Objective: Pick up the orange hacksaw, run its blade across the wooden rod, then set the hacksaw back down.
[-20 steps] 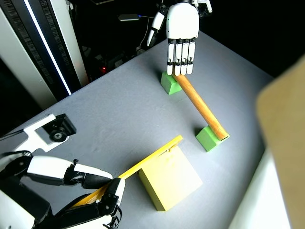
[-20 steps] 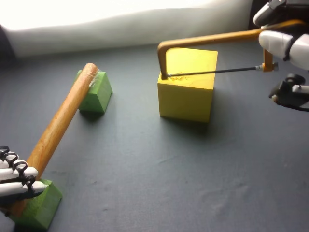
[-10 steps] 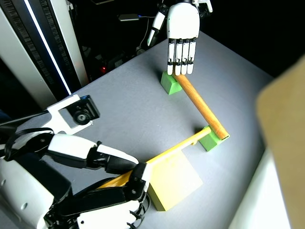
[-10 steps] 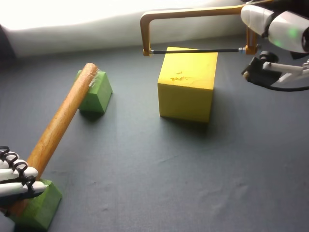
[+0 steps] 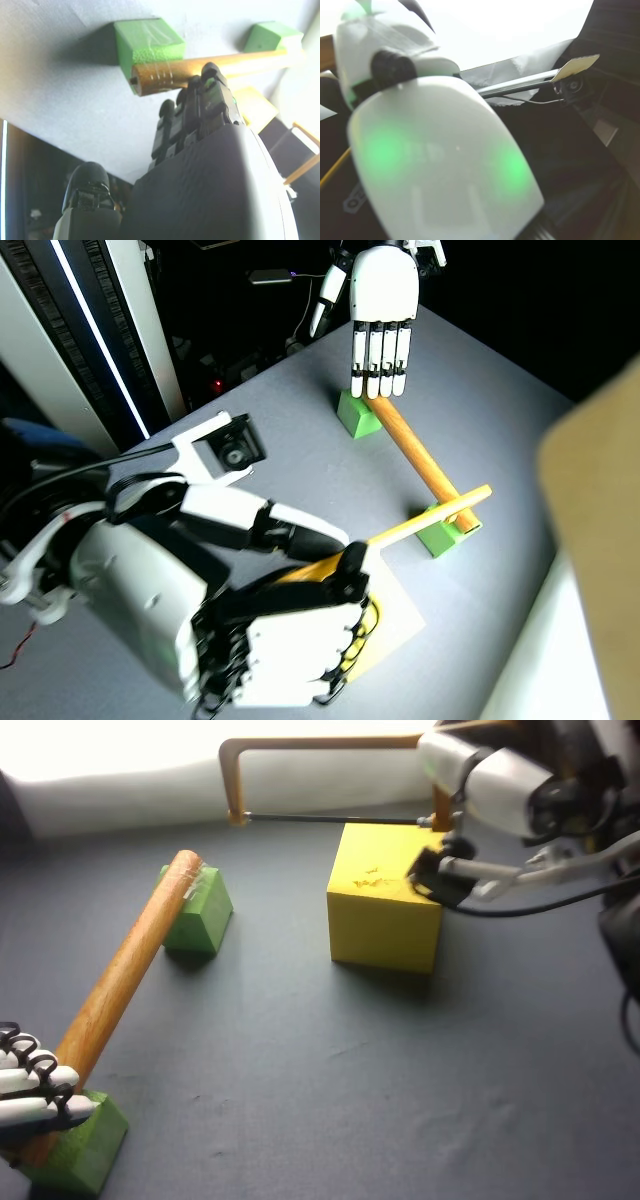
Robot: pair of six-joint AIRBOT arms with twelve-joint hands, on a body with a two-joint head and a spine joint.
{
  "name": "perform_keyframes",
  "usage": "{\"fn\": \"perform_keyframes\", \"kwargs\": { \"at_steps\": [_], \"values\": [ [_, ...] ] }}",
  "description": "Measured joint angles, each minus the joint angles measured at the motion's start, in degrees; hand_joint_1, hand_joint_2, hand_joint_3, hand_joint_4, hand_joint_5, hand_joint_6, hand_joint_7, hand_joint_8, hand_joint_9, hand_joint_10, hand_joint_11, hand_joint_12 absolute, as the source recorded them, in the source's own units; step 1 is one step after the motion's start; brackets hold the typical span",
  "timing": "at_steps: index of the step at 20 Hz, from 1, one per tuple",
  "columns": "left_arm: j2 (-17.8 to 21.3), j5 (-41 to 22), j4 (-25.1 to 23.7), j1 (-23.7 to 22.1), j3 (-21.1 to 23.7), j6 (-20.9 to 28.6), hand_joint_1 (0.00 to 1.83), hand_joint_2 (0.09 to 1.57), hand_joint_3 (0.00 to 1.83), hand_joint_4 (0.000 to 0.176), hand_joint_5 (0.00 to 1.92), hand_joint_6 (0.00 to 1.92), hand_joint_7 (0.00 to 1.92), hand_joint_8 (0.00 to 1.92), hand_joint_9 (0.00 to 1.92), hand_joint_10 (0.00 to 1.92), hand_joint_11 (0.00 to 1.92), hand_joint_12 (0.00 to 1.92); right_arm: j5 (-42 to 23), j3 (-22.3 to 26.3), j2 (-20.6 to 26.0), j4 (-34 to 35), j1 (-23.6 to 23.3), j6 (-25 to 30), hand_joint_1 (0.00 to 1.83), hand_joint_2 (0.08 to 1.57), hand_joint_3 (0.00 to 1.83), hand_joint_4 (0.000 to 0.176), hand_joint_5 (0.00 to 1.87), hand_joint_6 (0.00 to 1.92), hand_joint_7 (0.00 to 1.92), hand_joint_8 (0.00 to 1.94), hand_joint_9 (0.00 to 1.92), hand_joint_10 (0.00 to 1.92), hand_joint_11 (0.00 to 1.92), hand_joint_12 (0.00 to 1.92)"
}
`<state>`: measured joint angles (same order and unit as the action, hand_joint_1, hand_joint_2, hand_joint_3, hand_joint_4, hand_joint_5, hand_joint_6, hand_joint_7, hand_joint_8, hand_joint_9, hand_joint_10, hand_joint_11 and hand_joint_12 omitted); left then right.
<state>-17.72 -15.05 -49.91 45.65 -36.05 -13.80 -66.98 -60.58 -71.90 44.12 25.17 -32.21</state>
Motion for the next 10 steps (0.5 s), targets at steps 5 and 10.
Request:
{"fn": "perform_keyframes", "kwargs": {
  "at_steps": [5, 10],
  "values": [
    [-0.1, 0.0, 0.0, -0.1, 0.0, 0.0, 0.00, 1.21, 0.00, 0.000, 0.04, 0.00, 0.02, 0.00, 0.00, 0.00, 0.00, 0.04, -0.7, -1.1, -4.8, 1.9, -1.2, -4.6, 1.23, 1.15, 0.00, 0.000, 0.88, 0.99, 0.96, 1.22, 0.88, 1.09, 0.68, 1.49],
    [-0.1, 0.0, 0.0, -0.3, 0.0, 0.0, 0.00, 1.21, 0.00, 0.000, 0.02, 0.00, 0.02, 0.00, 0.00, 0.00, 0.00, 0.04, -1.7, -3.1, -9.9, 3.2, -1.5, -6.3, 1.24, 1.15, 0.00, 0.000, 0.88, 0.98, 0.97, 1.22, 0.90, 1.07, 0.67, 1.52]
  ]
}}
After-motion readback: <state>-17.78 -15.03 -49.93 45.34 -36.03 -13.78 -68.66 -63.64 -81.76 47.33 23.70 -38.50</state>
